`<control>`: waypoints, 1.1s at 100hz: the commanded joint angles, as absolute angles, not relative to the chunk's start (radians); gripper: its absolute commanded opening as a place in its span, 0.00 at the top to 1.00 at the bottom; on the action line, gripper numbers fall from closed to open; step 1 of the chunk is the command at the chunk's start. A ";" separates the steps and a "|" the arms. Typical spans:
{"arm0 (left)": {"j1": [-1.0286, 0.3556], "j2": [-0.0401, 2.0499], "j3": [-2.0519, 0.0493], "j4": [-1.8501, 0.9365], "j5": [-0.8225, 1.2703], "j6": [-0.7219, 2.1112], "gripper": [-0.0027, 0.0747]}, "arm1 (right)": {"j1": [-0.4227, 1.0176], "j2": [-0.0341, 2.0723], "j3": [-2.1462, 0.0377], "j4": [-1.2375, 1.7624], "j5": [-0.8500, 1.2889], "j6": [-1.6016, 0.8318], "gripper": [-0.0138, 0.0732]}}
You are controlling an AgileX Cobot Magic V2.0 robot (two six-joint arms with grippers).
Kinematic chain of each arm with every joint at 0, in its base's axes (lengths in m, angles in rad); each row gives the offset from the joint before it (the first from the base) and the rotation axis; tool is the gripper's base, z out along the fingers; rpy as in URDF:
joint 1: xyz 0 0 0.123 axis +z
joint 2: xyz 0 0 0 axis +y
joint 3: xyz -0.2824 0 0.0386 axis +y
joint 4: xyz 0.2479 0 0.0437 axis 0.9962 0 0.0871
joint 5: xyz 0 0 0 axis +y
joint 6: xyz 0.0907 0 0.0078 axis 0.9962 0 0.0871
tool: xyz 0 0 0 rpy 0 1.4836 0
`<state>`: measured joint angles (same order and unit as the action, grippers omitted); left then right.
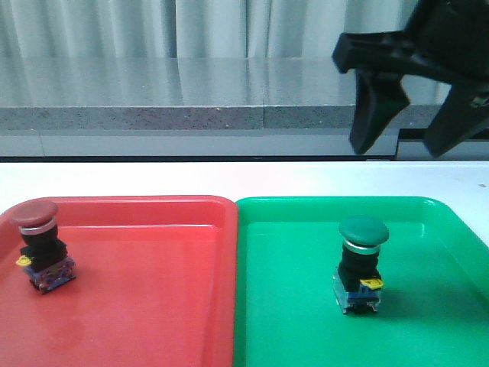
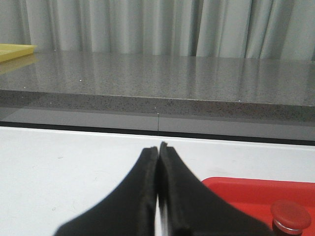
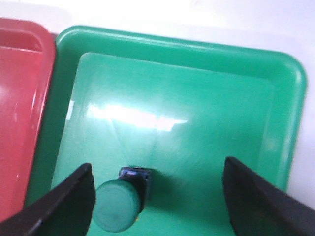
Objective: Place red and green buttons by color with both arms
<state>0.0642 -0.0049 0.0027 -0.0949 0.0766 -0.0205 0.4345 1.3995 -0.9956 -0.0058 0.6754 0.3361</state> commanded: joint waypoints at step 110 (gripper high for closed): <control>0.063 -0.036 0.015 -0.099 0.000 -0.023 0.99 | -0.007 0.917 -0.649 0.036 0.325 0.090 0.92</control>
